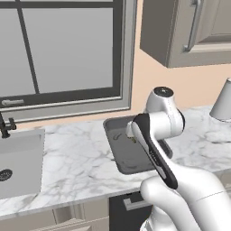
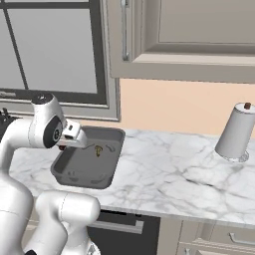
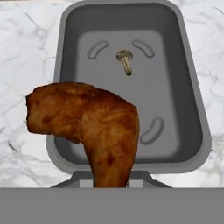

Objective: Place one mushroom and one chicken drumstick in each tupperware on the nearby counter, to pack two identical lunches.

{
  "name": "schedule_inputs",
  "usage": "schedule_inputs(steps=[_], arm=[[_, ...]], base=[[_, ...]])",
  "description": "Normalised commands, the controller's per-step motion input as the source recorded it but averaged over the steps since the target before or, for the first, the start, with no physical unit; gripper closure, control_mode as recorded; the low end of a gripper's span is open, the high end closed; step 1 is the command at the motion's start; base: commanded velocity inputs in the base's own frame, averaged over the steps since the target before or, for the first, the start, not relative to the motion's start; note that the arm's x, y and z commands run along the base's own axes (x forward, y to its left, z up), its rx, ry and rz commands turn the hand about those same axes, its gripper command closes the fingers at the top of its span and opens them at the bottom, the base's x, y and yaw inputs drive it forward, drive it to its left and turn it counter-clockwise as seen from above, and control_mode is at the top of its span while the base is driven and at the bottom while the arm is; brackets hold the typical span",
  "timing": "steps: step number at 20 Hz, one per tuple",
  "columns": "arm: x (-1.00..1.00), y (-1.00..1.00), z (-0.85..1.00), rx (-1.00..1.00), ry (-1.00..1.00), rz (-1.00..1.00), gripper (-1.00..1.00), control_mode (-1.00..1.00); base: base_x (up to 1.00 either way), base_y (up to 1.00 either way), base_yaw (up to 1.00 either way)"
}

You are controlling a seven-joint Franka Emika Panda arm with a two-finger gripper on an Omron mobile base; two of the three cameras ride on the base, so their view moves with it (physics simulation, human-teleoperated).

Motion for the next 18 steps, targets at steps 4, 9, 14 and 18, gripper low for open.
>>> schedule_inputs(steps=[4,9,14,18], arm=[[0.0,-0.03,-0.49,0.0,0.12,0.0,1.0,-1.0],[0.0,-0.13,-0.43,0.0,0.1,0.0,1.0,-1.0],[0.12,-0.04,-0.46,0.0,0.06,0.0,1.0,-1.0],[0.23,0.0,-0.44,0.0,0.03,0.0,1.0,-1.0]], base=[[0.0,0.0,0.0],[0.0,0.0,0.0],[0.0,0.0,0.0],[0.0,0.0,0.0]])
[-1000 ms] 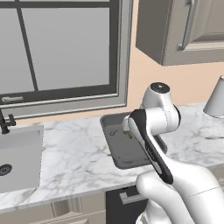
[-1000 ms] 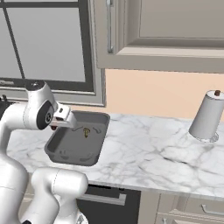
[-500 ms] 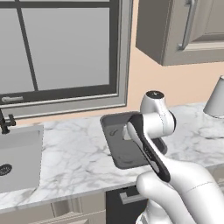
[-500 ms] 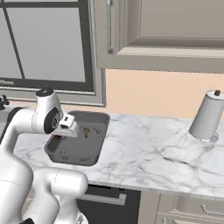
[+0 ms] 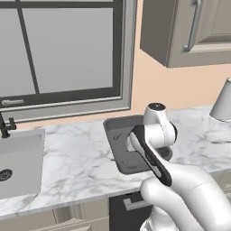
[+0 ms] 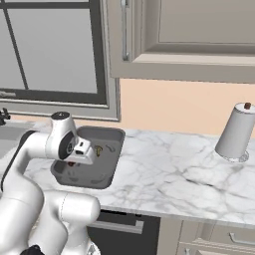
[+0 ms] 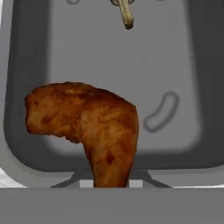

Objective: Place one mushroom and one chicken drumstick in each tupperware on the nearby counter, to pack two identical lunches.

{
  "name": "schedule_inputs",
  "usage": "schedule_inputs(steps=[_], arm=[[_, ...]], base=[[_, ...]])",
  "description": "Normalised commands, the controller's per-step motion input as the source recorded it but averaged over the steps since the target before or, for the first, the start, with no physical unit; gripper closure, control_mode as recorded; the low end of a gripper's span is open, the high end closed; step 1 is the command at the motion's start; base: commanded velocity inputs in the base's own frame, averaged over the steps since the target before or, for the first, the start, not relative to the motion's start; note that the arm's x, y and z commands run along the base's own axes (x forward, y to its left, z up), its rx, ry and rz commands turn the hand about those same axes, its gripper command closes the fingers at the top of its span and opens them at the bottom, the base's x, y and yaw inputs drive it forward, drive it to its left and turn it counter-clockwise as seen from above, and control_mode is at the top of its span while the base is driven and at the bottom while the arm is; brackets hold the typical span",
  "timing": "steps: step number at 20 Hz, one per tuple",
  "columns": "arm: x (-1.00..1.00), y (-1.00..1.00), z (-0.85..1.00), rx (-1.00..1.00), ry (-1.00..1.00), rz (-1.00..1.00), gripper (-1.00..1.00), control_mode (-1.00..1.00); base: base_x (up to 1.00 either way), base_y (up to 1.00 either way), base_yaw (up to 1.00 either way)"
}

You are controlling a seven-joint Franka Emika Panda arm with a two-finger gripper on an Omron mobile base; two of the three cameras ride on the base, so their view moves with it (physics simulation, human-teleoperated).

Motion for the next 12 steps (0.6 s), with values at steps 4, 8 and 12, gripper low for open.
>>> schedule_inputs(steps=[4,8,12], arm=[[0.22,-0.18,-0.35,0.0,0.01,0.0,1.0,-1.0],[0.35,-0.18,-0.32,0.0,0.0,0.0,1.0,-1.0],[0.59,-0.01,-0.3,0.0,0.0,0.0,1.0,-1.0]], base=[[0.0,0.0,0.0],[0.0,0.0,0.0],[0.0,0.0,0.0]])
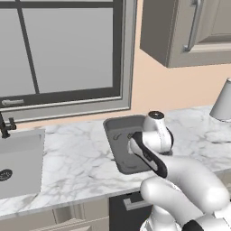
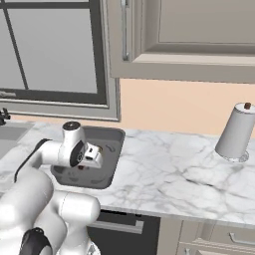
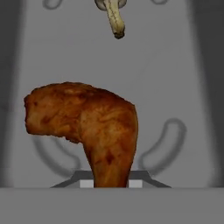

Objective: Place one mushroom and one chicken drumstick in each tupperware on the nearby counter, to pack two identical lunches.

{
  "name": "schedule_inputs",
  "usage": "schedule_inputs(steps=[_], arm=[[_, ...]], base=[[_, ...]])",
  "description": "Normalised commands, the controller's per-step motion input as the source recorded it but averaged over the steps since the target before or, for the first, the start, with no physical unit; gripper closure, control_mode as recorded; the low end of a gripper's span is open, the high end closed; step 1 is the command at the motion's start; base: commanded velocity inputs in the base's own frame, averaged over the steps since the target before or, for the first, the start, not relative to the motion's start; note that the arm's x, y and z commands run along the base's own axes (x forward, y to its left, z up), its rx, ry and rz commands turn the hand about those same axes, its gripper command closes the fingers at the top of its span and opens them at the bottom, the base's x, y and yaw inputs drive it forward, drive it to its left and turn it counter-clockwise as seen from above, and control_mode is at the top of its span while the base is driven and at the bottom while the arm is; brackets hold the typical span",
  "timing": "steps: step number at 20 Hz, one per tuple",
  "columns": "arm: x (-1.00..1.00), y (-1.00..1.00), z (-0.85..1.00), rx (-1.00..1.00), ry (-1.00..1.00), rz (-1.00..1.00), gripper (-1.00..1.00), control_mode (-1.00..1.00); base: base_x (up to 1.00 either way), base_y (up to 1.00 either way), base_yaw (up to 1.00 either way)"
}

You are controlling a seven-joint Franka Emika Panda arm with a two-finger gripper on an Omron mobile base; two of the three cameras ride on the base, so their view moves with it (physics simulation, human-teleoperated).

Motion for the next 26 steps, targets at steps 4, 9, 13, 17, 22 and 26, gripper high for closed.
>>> schedule_inputs(steps=[4,9,13,17,22,26], arm=[[0.59,0.0,-0.24,0.0,0.0,0.0,1.0,-1.0],[0.38,0.0,-0.37,0.0,0.01,0.0,1.0,-1.0],[0.35,0.0,-0.41,0.0,0.03,0.0,-1.0,-1.0],[0.1,0.0,-0.15,0.0,-0.01,0.0,-1.0,-1.0],[-0.73,-0.03,0.6,0.0,-0.17,0.0,-1.0,-1.0],[-0.99,-0.05,0.78,0.0,-0.25,0.0,-1.0,-1.0]], base=[[0.0,0.0,0.0],[0.0,0.0,0.0],[0.0,0.0,0.0],[0.0,0.0,0.0],[0.0,0.0,0.0],[0.0,0.0,0.0]])
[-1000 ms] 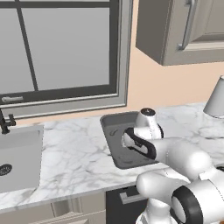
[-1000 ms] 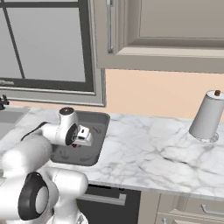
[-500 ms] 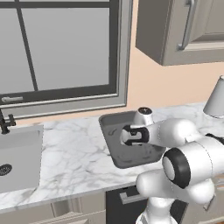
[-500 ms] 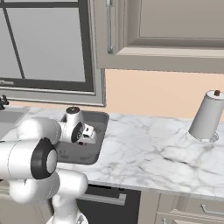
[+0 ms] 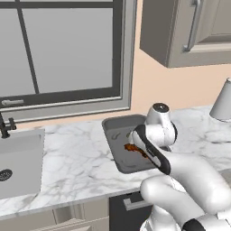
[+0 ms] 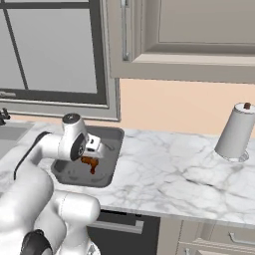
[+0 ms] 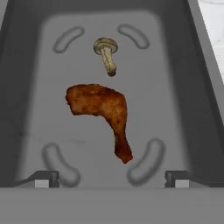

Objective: Place one mushroom and one chicken drumstick in each tupperware on the nearby counter, to pack two identical lunches.

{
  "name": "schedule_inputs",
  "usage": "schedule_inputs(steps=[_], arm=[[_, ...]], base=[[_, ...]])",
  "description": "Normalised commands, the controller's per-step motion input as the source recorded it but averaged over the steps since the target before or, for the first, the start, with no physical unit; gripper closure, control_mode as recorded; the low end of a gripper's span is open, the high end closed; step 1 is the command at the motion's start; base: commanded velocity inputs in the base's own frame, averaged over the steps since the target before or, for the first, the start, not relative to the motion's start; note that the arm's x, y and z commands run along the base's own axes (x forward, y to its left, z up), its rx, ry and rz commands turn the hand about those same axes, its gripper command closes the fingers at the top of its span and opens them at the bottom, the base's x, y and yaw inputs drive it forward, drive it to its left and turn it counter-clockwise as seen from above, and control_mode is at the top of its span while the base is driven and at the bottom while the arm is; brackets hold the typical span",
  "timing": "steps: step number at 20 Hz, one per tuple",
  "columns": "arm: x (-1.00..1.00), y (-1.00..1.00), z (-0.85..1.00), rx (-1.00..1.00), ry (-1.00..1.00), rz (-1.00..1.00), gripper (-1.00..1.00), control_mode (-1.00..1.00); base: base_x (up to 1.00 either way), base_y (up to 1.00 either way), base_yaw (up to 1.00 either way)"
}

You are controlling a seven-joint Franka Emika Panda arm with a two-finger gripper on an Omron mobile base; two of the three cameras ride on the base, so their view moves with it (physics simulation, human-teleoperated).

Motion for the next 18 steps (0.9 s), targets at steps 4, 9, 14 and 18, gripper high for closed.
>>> schedule_inputs(steps=[4,9,14,18], arm=[[-1.0,-0.17,0.74,0.0,-0.31,-0.01,-1.0,-1.0],[-0.75,-0.19,0.86,0.0,-0.26,0.0,-1.0,-1.0],[-0.23,-0.04,0.24,0.0,-0.03,0.0,-1.0,1.0],[0.0,0.0,0.0,0.0,0.0,0.0,-1.0,1.0]], base=[[0.0,0.0,0.0],[0.0,0.0,0.0],[-0.52,-0.16,0.0],[-1.0,-0.43,0.0]])
